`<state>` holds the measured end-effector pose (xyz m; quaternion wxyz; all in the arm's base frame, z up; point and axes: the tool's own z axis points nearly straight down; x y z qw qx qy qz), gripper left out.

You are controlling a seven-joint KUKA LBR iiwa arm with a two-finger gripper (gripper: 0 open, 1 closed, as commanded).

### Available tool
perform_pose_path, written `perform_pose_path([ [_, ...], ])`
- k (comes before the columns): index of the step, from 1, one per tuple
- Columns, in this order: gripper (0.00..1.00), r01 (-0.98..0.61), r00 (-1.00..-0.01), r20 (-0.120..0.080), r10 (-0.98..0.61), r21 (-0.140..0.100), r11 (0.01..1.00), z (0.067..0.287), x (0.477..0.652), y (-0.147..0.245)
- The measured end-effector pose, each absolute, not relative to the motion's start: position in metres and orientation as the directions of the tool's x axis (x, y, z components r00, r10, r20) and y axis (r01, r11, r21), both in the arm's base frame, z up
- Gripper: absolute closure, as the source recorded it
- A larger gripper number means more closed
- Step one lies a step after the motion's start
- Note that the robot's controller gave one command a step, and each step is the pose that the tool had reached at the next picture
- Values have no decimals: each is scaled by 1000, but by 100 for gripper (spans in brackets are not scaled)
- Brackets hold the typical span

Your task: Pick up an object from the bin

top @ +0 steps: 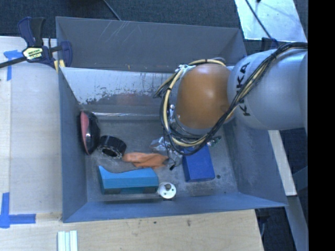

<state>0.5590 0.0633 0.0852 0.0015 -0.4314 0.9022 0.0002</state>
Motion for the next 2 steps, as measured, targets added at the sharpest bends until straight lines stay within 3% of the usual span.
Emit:
perform_pose_path([
  [2,100,-786,-618,-3,-786,-1,618,95,559,74],
])
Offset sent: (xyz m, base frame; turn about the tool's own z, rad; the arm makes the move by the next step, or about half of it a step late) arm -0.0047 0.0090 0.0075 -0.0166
